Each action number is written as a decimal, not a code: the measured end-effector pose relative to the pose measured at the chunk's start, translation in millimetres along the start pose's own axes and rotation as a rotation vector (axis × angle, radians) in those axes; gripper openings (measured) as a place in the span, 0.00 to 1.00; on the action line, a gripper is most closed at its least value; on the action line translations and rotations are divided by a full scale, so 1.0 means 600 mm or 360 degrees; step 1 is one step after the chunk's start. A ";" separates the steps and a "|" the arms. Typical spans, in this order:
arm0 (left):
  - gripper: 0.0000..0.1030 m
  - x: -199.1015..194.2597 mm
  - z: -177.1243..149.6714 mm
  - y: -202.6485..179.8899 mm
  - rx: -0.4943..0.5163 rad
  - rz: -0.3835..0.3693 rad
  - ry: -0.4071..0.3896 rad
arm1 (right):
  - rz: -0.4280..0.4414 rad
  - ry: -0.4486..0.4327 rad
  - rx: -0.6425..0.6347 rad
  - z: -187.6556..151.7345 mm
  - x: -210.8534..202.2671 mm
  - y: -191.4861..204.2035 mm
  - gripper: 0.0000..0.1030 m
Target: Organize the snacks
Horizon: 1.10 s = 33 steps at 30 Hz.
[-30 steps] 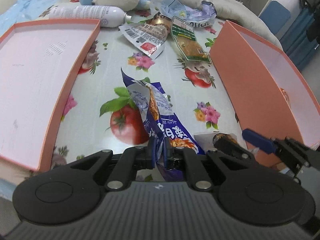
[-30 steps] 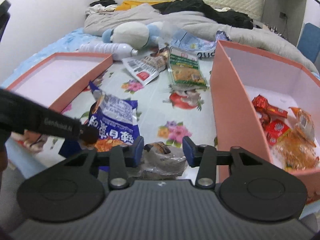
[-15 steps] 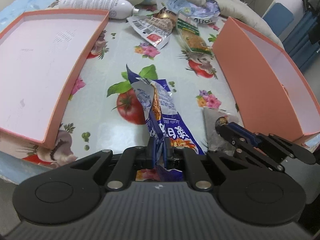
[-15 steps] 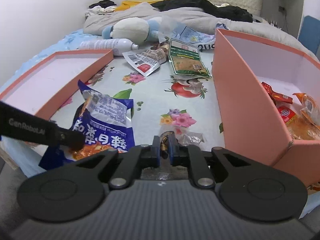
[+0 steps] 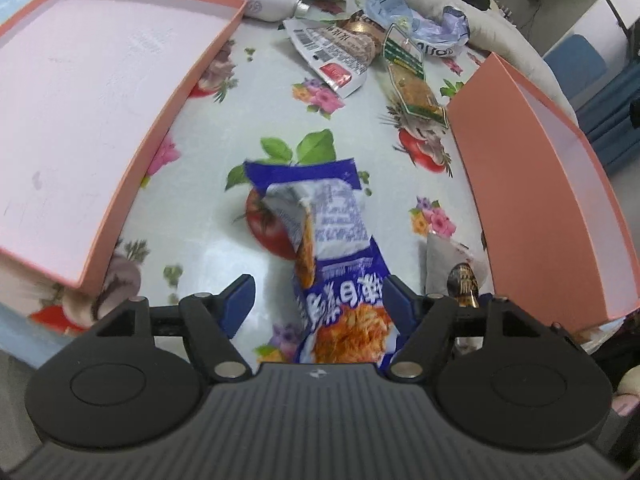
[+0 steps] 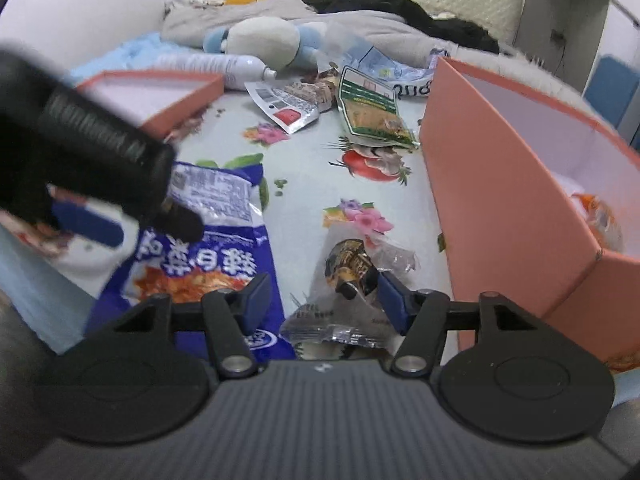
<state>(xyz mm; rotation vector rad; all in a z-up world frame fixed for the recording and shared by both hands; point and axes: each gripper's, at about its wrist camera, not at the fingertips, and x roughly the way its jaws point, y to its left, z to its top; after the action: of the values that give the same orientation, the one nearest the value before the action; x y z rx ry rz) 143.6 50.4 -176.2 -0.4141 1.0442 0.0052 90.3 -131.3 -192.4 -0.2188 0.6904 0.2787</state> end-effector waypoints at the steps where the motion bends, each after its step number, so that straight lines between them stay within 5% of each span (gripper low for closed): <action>1: 0.72 0.002 0.002 -0.005 0.0019 0.0003 -0.0011 | -0.0014 -0.0005 -0.0006 0.001 0.001 0.002 0.59; 10: 0.72 0.047 0.025 -0.027 0.0073 0.0110 0.0050 | -0.0117 0.0049 0.0003 0.005 0.028 -0.001 0.59; 15: 0.70 0.060 0.028 -0.032 0.0059 0.0108 0.0037 | -0.0059 0.0034 0.0011 0.002 0.038 -0.012 0.58; 21: 0.34 0.065 0.031 -0.055 0.0158 0.0126 0.0006 | -0.0006 0.0052 0.0034 0.009 0.037 -0.027 0.41; 33: 0.22 -0.043 0.018 -0.086 0.0296 0.0178 -0.0176 | 0.0135 -0.0002 0.0178 0.029 -0.034 -0.058 0.31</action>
<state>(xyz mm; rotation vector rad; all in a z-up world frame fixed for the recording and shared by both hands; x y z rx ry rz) 149.4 11.4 -132.8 -0.1843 0.9486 0.0303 97.1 -162.5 -162.3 -0.0827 0.7128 0.3203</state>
